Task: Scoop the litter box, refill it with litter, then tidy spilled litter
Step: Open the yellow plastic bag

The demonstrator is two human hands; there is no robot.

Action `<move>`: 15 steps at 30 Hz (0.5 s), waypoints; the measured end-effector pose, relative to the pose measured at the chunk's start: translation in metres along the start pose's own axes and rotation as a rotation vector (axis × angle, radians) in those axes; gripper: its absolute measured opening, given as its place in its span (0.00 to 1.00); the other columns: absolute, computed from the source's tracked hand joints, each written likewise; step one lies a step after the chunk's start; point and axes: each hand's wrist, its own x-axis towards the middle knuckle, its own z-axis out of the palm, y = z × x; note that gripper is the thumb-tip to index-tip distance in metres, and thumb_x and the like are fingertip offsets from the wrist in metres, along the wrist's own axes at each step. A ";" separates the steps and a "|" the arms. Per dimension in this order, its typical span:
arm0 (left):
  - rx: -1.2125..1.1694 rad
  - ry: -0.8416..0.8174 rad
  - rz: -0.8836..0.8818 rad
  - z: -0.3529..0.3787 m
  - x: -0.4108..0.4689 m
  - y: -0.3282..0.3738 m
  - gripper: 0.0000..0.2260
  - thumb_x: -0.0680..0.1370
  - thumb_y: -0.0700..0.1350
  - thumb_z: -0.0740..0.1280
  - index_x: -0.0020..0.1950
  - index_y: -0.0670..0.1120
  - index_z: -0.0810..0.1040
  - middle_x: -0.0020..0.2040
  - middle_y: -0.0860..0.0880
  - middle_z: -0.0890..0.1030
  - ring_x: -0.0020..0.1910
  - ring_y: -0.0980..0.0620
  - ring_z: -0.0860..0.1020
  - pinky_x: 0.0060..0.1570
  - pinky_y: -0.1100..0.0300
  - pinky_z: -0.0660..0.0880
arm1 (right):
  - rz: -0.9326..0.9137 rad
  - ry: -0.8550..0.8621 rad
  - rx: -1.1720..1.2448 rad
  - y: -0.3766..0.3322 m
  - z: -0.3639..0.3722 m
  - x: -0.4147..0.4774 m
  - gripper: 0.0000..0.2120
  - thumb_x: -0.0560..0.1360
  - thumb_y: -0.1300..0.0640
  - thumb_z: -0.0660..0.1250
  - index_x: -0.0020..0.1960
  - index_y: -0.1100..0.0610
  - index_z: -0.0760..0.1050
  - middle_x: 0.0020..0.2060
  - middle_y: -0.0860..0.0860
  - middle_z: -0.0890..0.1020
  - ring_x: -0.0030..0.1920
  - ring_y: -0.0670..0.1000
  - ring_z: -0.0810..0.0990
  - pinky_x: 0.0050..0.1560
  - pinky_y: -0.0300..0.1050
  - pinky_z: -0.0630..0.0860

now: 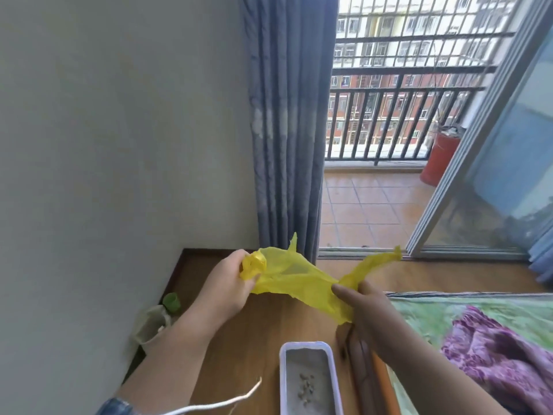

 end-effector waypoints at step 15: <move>-0.425 0.105 -0.226 0.051 0.021 0.028 0.06 0.80 0.40 0.62 0.45 0.41 0.77 0.44 0.40 0.82 0.46 0.41 0.81 0.40 0.51 0.77 | -0.208 0.125 -0.527 0.003 -0.041 -0.021 0.17 0.70 0.59 0.74 0.54 0.46 0.73 0.41 0.45 0.80 0.39 0.44 0.78 0.34 0.33 0.70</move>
